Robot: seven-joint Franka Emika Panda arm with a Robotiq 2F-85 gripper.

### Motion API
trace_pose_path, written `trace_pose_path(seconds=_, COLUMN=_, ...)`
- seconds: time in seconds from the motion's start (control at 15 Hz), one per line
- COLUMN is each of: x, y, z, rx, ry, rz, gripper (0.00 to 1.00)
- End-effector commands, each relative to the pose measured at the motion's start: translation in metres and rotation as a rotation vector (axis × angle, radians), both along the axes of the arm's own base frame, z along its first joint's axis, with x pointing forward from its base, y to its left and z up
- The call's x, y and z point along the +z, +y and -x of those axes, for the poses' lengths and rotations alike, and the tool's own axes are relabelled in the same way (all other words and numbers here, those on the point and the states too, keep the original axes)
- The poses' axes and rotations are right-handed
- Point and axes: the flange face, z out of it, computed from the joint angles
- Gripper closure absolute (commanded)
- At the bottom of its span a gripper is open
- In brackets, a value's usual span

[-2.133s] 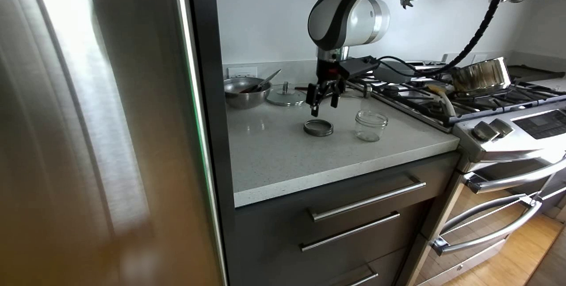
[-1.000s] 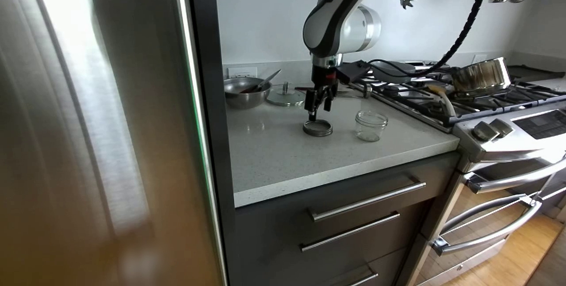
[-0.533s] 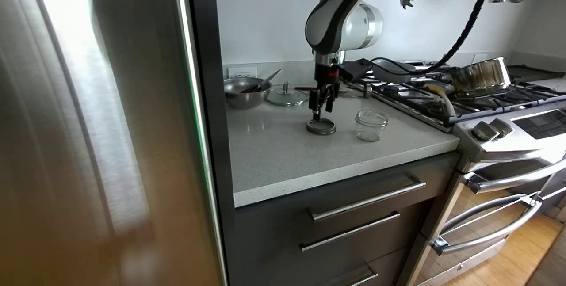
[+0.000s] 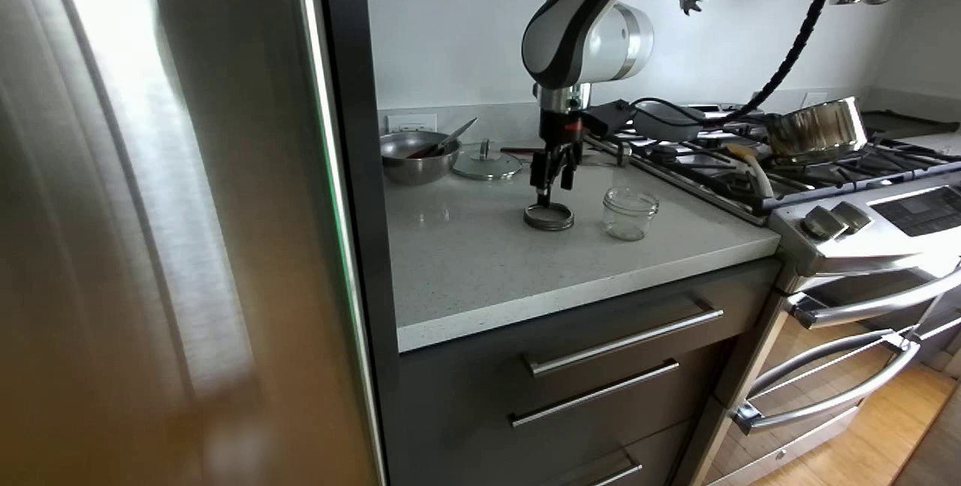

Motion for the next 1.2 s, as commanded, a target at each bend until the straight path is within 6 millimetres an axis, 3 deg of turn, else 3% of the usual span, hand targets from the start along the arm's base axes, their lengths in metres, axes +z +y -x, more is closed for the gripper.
trace_pose_path(seconds=0.0, x=-0.0016, y=-0.0075, z=0.0011, rx=0.028, ry=0.031, rz=-0.006, gripper=0.0)
trace_pose_path(seconds=0.2, x=-0.0019, y=-0.0112, z=0.0017, rx=0.026, ry=0.036, rz=-0.001, gripper=0.03)
trace_pose_path(seconds=0.33, x=-0.0015, y=-0.0119, z=0.0014, rx=0.026, ry=0.037, rz=0.001, gripper=0.23)
trace_pose_path(seconds=0.93, x=0.0047, y=-0.0109, z=0.0001, rx=0.016, ry=0.053, rz=0.006, gripper=0.92)
trace_pose_path(seconds=1.0, x=0.0058, y=-0.0102, z=0.0002, rx=0.013, ry=0.054, rz=0.007, gripper=0.98)
trace_pose_path(seconds=1.13, x=0.0081, y=-0.0091, z=0.0009, rx=0.011, ry=0.052, rz=0.009, gripper=1.0)
